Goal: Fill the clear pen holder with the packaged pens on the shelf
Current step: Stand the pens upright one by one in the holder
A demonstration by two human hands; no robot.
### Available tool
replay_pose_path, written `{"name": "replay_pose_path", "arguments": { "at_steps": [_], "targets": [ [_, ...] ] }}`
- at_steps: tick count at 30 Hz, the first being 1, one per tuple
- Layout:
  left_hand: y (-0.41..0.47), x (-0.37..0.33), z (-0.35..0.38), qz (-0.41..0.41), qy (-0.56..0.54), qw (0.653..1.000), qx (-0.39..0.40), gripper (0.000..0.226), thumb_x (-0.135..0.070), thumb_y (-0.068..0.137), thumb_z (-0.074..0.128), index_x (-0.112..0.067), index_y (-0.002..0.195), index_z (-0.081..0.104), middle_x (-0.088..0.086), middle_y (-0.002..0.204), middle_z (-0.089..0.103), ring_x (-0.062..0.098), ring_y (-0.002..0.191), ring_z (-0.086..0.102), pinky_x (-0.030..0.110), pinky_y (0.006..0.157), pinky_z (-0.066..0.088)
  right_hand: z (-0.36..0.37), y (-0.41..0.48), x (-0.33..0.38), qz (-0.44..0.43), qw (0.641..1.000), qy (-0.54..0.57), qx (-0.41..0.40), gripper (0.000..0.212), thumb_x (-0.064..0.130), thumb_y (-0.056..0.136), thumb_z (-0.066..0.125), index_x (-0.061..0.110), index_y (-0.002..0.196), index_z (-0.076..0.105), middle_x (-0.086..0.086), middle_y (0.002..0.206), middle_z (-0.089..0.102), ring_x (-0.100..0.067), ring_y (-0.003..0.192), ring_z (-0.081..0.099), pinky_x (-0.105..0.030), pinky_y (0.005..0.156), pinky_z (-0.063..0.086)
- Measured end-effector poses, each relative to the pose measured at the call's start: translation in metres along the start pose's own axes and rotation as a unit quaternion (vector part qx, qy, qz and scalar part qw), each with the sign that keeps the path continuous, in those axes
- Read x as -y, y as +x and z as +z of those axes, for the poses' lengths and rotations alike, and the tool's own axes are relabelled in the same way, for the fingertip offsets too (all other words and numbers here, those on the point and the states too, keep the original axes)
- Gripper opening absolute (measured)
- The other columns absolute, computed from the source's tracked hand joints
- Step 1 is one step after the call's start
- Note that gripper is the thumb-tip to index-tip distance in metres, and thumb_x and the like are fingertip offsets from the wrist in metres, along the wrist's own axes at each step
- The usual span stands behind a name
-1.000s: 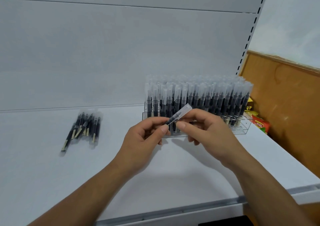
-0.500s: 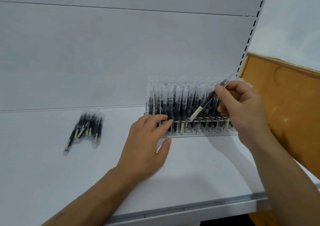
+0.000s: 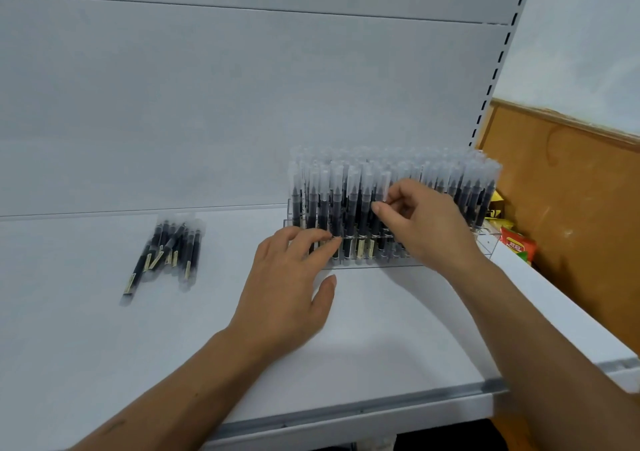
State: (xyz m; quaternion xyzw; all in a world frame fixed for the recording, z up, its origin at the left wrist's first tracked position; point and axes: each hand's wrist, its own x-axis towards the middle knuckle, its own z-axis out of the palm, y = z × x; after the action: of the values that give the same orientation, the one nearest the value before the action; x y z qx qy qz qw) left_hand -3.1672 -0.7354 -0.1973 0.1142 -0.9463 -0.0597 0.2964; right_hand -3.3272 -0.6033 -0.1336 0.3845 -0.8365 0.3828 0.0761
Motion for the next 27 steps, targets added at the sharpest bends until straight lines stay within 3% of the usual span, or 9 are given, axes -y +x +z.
{"name": "replay_pose_path", "arguments": {
  "at_steps": [5,9,13,16,20,24,27],
  "targets": [
    [0.000,0.000,-0.001,0.001,-0.016,1.000,0.000,0.042,-0.034,0.086,0.053,-0.026,0.127,0.060,-0.011,0.132,0.053,0.019,0.126,0.042,0.033,0.107,0.027,-0.004,-0.005,0.002,0.007,1.000,0.003,-0.006,0.018,0.038,0.090,0.066,0.030,0.079,0.054,0.013,0.071,0.061,-0.002,0.064,0.055,-0.024,0.061,0.045],
    [-0.001,0.003,-0.006,0.012,-0.063,0.997,-0.031,0.036,-0.034,0.088,0.048,-0.027,0.119,0.065,-0.014,0.124,0.058,0.011,0.120,0.047,0.030,0.103,0.034,-0.010,-0.012,0.002,0.018,0.998,-0.052,0.042,0.013,0.044,0.091,0.062,0.031,0.088,0.064,0.017,0.078,0.064,-0.002,0.075,0.061,-0.027,0.069,0.050],
    [0.002,0.009,-0.025,-0.004,-0.135,0.988,-0.077,0.029,-0.032,0.091,0.049,-0.026,0.111,0.069,-0.016,0.109,0.065,0.002,0.104,0.055,0.022,0.092,0.041,-0.011,-0.027,0.017,0.002,0.996,-0.055,0.064,0.017,0.046,0.092,0.059,0.034,0.085,0.067,0.018,0.075,0.065,0.001,0.071,0.060,-0.019,0.059,0.042],
    [-0.001,0.025,-0.043,-0.057,-0.169,0.979,-0.094,0.023,-0.032,0.091,0.052,-0.029,0.107,0.068,-0.020,0.101,0.064,-0.003,0.093,0.058,0.015,0.083,0.043,0.003,-0.036,0.046,-0.034,0.995,-0.025,0.089,0.017,0.044,0.091,0.060,0.034,0.080,0.067,0.020,0.069,0.064,0.003,0.065,0.059,-0.018,0.058,0.042],
    [-0.021,0.064,-0.065,-0.164,-0.146,0.970,-0.101,0.018,-0.032,0.093,0.055,-0.036,0.107,0.066,-0.024,0.099,0.062,-0.007,0.088,0.057,0.018,0.078,0.046,0.049,-0.036,0.087,-0.081,0.977,-0.013,0.197,0.011,0.041,0.090,0.061,0.034,0.083,0.066,0.020,0.078,0.066,0.000,0.071,0.062,-0.026,0.072,0.050],
    [-0.040,0.108,-0.088,-0.294,-0.090,0.948,-0.087,0.017,-0.035,0.091,0.056,-0.037,0.105,0.066,-0.022,0.098,0.063,-0.001,0.085,0.059,0.023,0.081,0.045,0.104,-0.018,0.121,-0.108,0.961,-0.031,0.253,0.014,0.035,0.093,0.055,0.030,0.095,0.067,0.012,0.095,0.070,-0.013,0.089,0.065,-0.031,0.085,0.050],
    [-0.048,0.138,-0.098,-0.381,-0.061,0.921,-0.057,0.014,-0.039,0.090,0.055,-0.037,0.100,0.064,-0.022,0.096,0.063,0.004,0.086,0.062,0.026,0.078,0.044,0.140,-0.001,0.136,-0.089,0.962,-0.047,0.253,0.026,0.042,0.093,0.052,0.029,0.113,0.063,0.008,0.104,0.070,-0.019,0.106,0.059,-0.034,0.091,0.048]
  ]
}}
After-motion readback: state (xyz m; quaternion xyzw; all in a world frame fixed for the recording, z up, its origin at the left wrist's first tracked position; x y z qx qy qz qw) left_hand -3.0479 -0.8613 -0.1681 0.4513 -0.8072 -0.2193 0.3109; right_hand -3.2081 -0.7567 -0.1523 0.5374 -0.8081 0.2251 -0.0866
